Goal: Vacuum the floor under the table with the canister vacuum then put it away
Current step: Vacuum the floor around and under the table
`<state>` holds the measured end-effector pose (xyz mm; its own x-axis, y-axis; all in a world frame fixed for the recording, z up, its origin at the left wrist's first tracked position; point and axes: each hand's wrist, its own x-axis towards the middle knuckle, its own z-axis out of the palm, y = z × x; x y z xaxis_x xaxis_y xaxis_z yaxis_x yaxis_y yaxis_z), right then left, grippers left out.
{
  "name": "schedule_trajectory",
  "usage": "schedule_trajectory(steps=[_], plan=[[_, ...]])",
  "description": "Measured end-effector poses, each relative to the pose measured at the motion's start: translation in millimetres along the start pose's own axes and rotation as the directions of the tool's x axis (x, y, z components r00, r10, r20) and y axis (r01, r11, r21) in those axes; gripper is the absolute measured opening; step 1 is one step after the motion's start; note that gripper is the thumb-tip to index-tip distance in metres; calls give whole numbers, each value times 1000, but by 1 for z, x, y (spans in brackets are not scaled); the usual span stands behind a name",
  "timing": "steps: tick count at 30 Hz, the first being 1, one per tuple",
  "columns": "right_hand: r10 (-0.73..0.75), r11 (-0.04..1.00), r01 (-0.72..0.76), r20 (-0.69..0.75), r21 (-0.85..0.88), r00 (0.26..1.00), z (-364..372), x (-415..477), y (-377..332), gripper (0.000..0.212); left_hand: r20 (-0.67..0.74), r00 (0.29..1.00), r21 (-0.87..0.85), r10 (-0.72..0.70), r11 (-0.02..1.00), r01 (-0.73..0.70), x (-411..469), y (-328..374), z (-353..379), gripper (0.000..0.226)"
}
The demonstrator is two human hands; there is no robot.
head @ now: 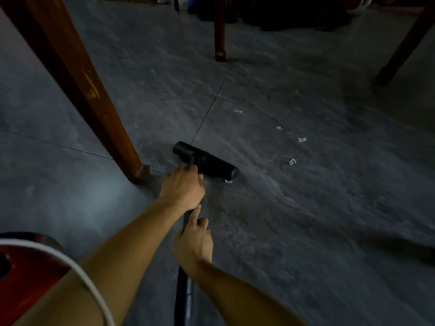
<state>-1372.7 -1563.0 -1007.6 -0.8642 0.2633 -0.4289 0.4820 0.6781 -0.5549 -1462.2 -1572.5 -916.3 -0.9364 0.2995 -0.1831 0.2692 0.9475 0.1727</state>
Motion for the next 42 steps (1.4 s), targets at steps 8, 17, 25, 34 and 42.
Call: schedule_trajectory(steps=[8,17,25,34,42], plan=[[211,974,-222,-198,-38,957,-102,50,56,74,-21,999,-41,29,999,-30,-3,21,14,39],[101,994,-105,-214,-10,972,-99,27,92,72,2,998,-105,69,992,-68,21,92,33,37],[232,972,-230,-347,48,909,-233,154,112,77,34,995,-158,92,984,-85,57,122,43,42],[131,990,-111,-281,88,951,-113,86,116,72,-32,997,-133,66,989,-70,53,125,43,38],[241,968,-250,-319,14,917,-164,111,112,73,-31,997,-107,74,991,-77,34,109,32,39]])
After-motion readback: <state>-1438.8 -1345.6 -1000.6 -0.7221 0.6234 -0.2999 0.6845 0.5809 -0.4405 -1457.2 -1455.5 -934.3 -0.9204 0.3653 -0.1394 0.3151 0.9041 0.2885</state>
